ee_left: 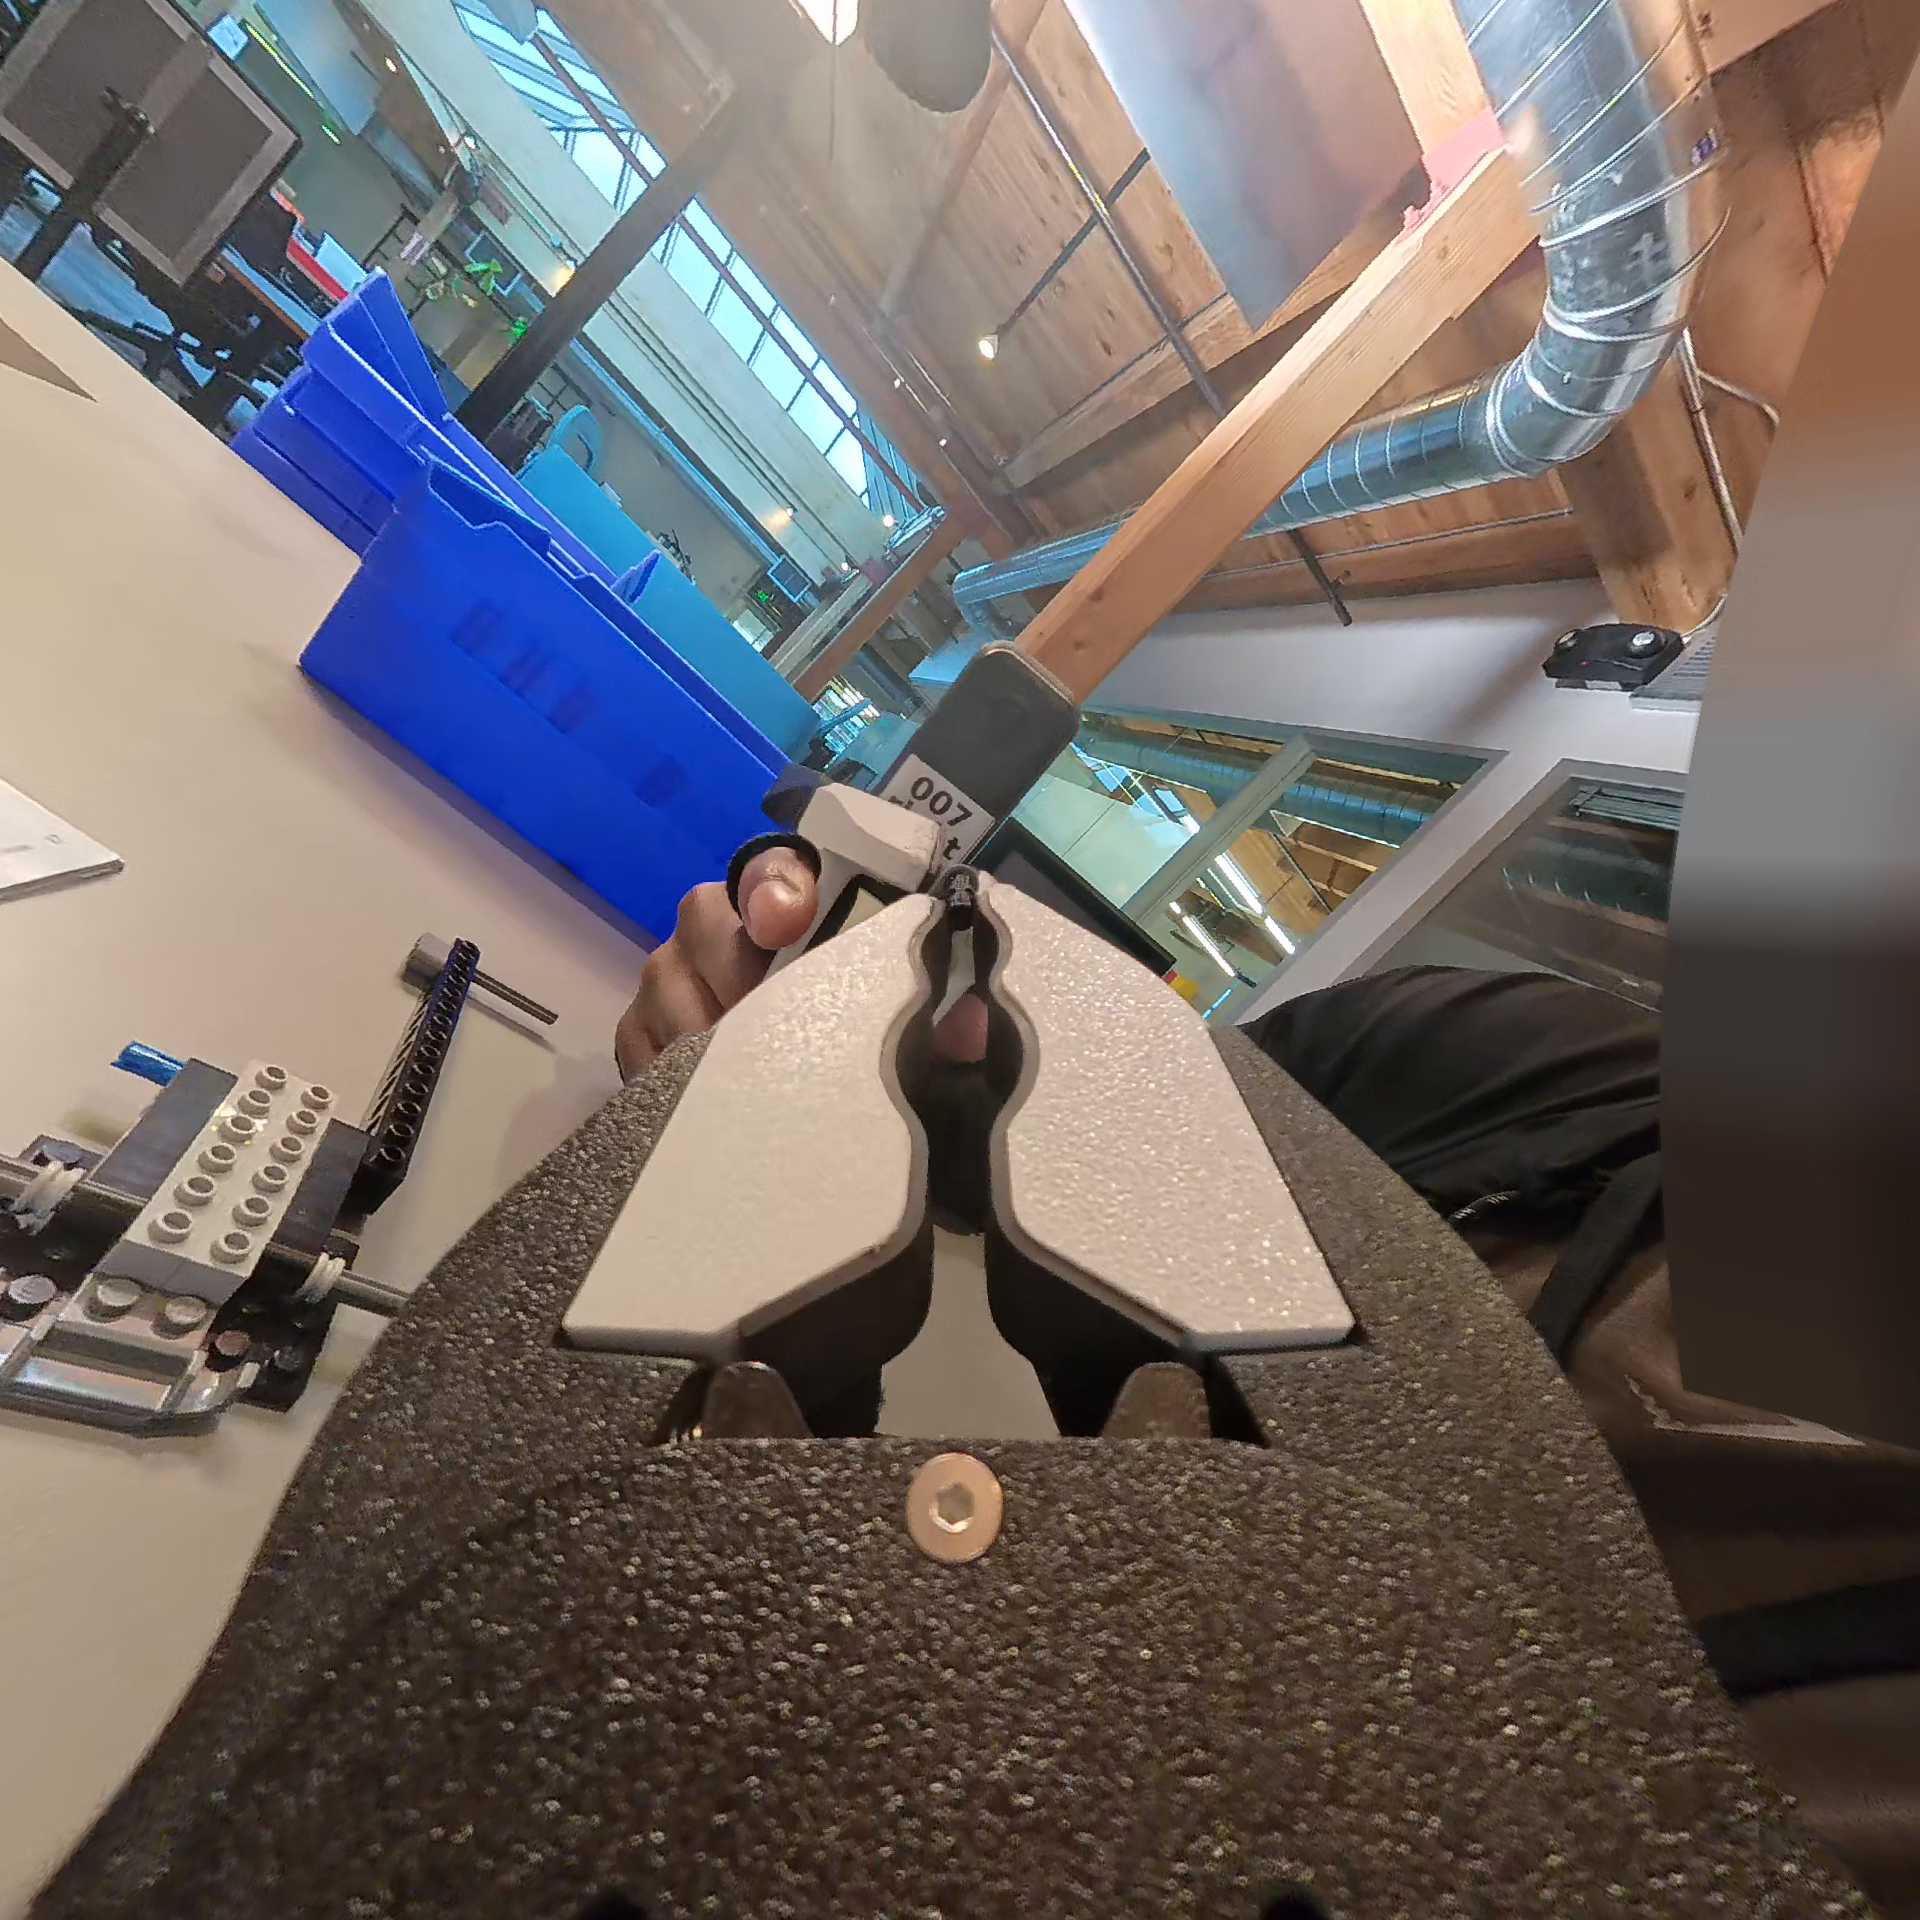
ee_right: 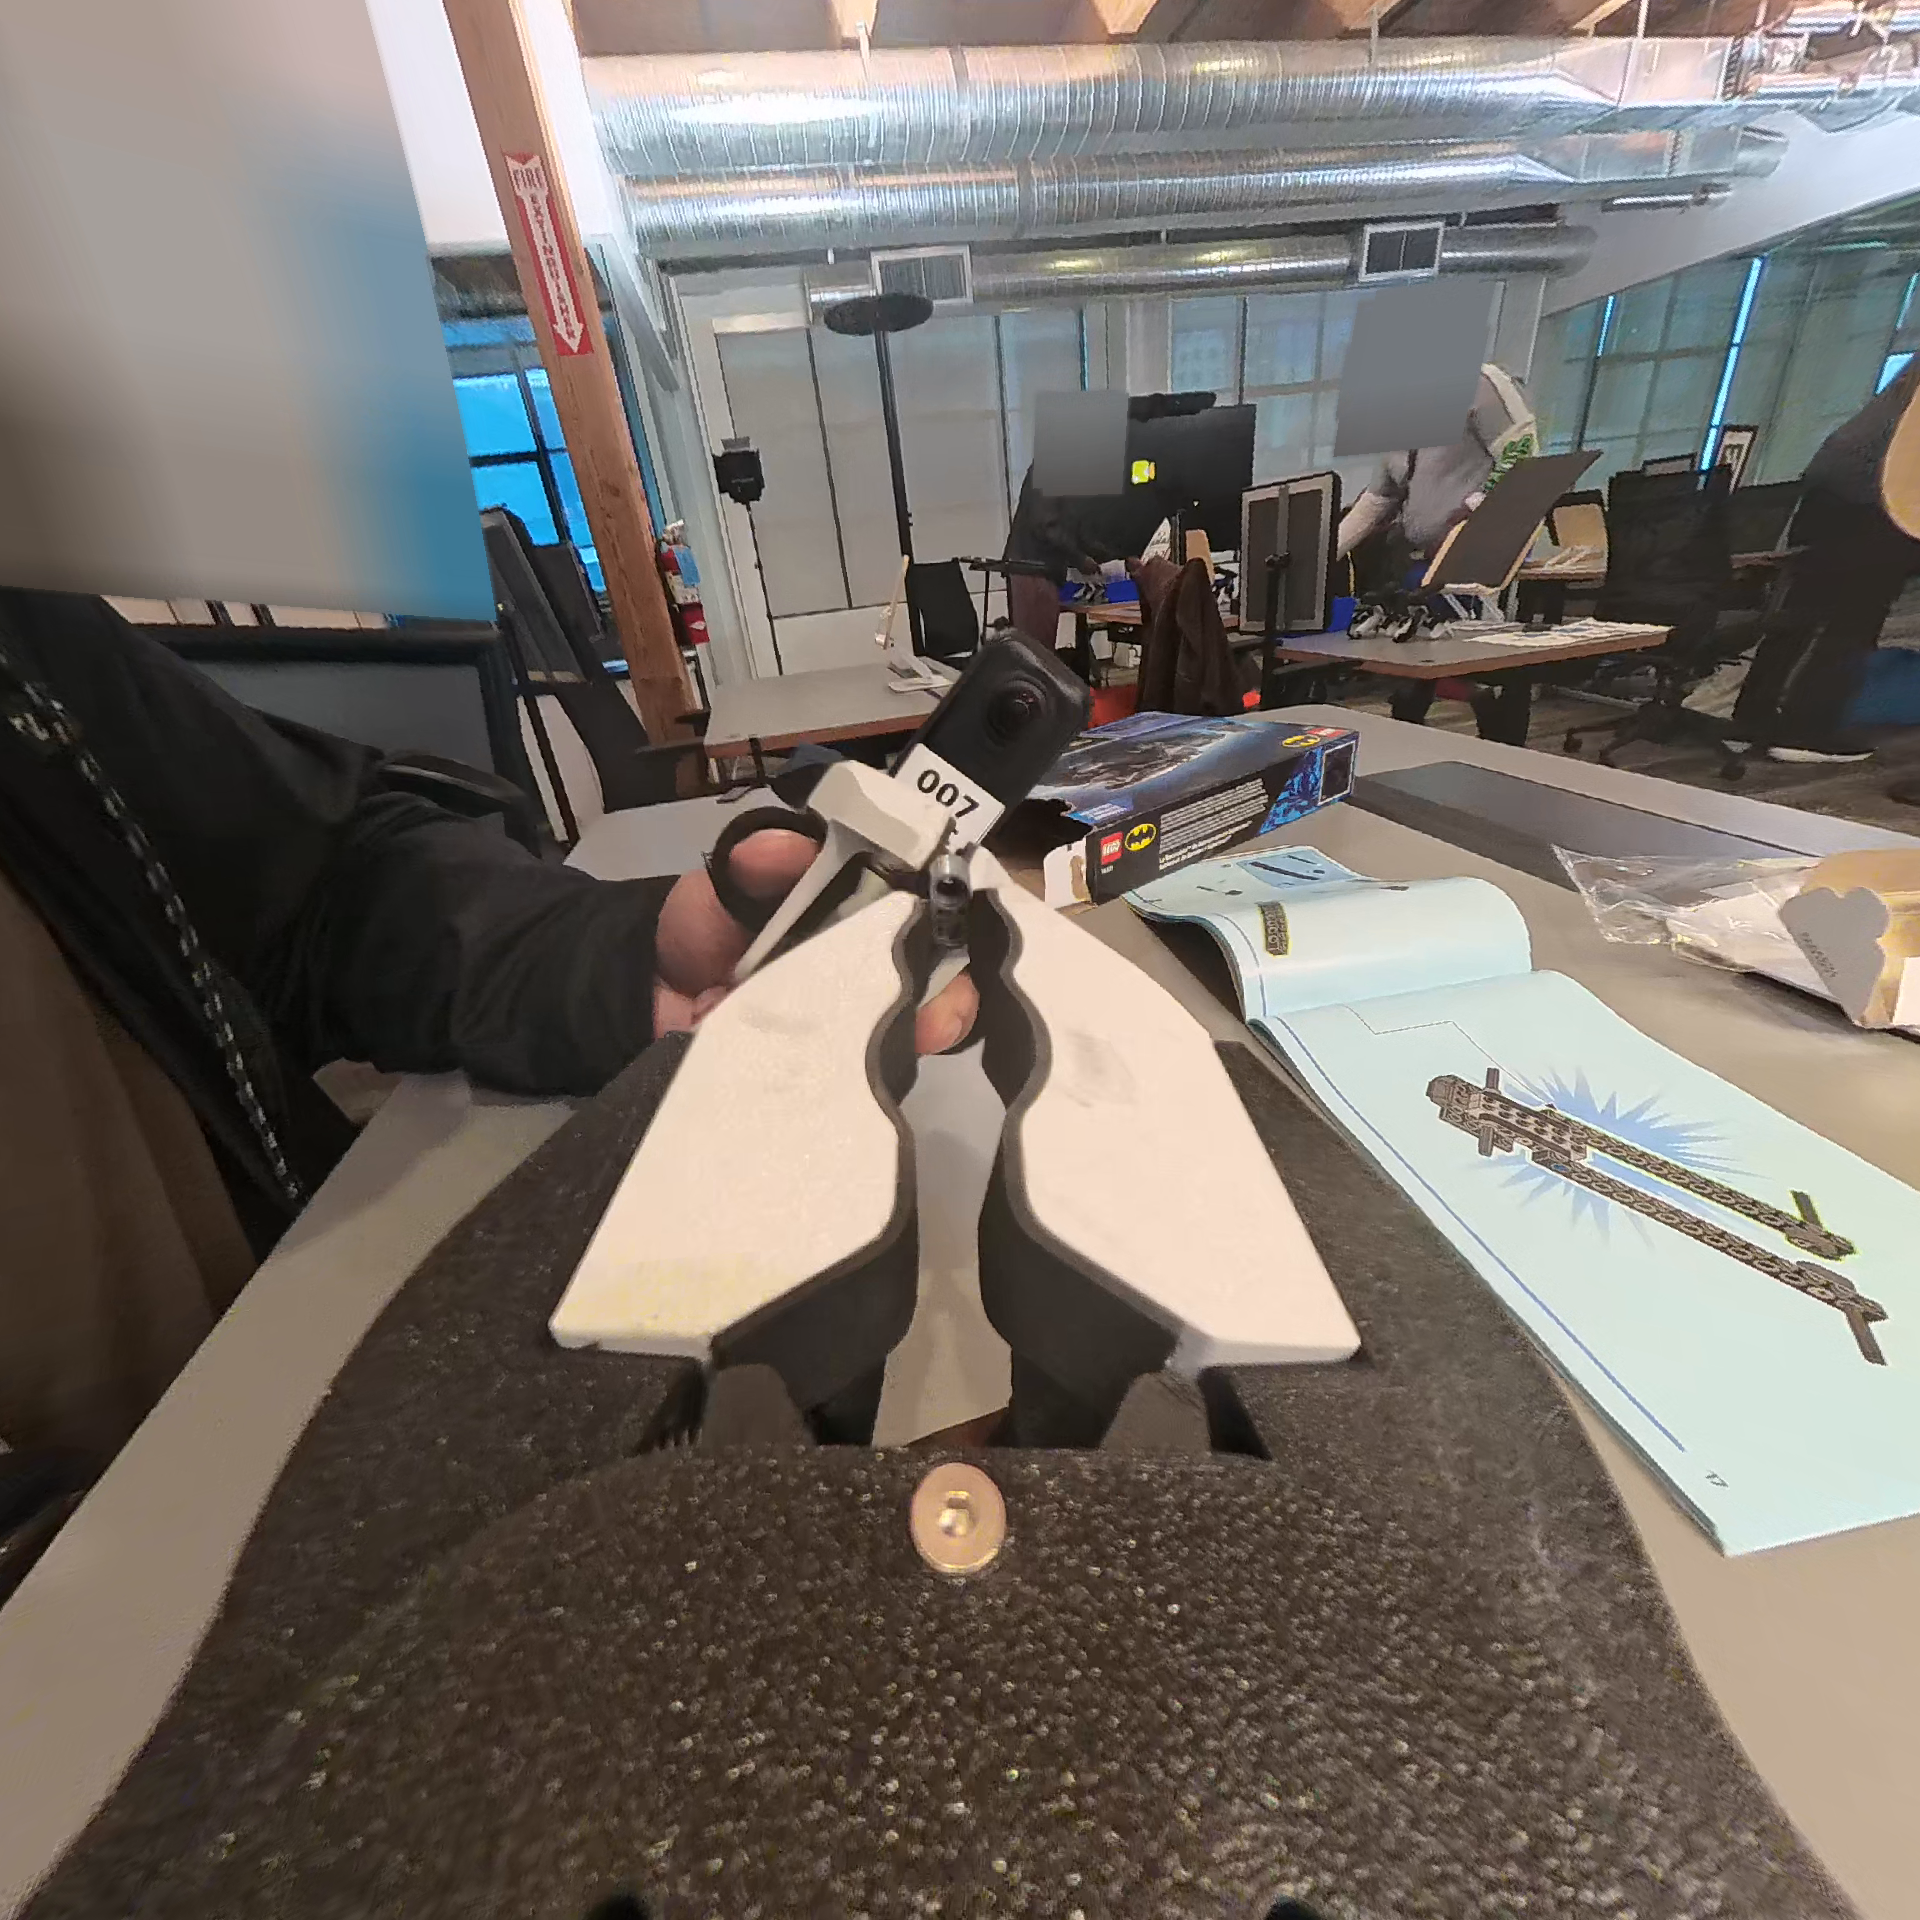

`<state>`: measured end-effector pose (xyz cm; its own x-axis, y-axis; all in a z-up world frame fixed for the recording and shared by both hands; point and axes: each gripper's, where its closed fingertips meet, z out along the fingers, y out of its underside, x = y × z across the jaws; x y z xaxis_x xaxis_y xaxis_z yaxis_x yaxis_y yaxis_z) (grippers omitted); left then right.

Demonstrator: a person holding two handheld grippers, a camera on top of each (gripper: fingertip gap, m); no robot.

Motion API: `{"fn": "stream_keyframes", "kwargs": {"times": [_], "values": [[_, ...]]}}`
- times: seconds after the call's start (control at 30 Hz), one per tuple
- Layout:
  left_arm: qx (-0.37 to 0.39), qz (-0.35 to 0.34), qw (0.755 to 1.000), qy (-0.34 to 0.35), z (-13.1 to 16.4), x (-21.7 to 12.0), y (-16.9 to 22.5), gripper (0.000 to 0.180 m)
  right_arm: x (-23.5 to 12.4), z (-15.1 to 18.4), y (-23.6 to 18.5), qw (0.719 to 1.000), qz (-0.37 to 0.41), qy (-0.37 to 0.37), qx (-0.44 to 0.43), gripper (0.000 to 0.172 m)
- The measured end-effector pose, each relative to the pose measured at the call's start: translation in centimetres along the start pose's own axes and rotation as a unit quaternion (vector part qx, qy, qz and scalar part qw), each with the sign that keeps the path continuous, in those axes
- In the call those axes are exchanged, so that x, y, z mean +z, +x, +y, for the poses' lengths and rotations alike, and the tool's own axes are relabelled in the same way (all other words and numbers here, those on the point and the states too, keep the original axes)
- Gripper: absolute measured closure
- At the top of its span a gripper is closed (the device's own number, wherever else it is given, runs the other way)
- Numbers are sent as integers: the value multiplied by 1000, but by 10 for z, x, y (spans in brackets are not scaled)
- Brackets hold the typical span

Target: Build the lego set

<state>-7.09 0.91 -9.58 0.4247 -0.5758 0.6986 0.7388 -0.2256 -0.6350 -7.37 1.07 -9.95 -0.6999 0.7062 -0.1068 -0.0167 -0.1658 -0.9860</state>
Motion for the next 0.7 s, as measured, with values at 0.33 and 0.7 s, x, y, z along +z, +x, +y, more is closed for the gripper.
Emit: {"fn": "stream_keyframes", "kwargs": {"times": [0.33,0.7], "values": [[5,-39,998,-57,7,-3,-6,177,-1,9,2,997,17,-49,-53,165],[37,-65,990,-123,17,-10,-11,177,-2,19,-2,994,5,-90,-68,164]]}}
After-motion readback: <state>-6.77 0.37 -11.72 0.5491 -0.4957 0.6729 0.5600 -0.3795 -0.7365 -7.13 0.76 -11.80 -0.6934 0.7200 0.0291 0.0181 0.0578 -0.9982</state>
